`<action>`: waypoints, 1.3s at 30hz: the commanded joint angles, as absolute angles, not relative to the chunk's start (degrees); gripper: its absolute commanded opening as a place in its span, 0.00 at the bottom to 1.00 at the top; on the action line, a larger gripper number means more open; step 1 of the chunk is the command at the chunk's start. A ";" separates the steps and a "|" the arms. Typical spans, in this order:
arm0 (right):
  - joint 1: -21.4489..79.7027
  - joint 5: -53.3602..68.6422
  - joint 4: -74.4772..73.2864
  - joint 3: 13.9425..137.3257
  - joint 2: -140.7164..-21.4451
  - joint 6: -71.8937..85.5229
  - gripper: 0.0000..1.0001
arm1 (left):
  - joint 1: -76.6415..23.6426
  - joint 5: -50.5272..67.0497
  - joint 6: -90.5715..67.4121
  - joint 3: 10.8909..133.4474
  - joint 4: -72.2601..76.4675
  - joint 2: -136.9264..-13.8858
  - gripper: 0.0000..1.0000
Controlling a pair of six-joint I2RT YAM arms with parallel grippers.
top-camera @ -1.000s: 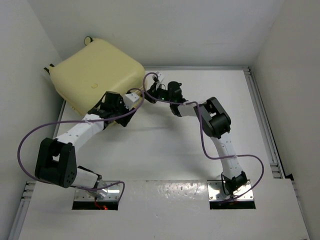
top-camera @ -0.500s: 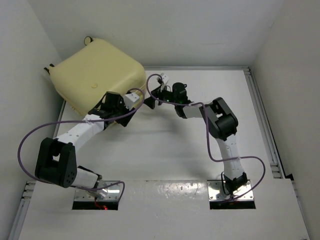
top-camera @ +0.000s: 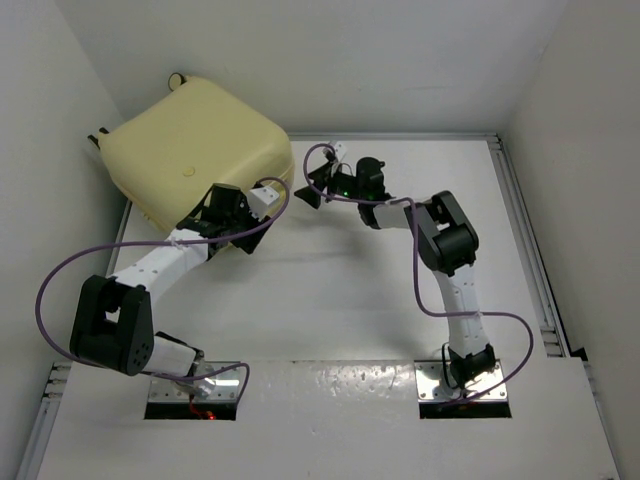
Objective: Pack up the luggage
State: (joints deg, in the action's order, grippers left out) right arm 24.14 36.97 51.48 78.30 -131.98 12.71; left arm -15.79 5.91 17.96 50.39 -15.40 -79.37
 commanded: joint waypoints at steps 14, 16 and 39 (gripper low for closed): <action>25.84 39.82 50.27 95.44 -140.62 13.80 0.78 | -14.85 4.13 17.58 51.68 -12.92 -80.42 0.63; 26.36 39.99 50.36 96.32 -141.24 13.97 0.78 | -14.85 4.13 17.58 51.68 -12.92 -80.42 0.63; 30.76 43.24 49.22 95.72 -141.24 13.72 0.50 | -14.33 4.13 16.96 52.73 -12.92 -82.00 0.62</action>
State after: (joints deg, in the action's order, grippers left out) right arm 26.33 39.44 48.34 94.02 -141.34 13.93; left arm -15.51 5.06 17.34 50.94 -14.46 -81.28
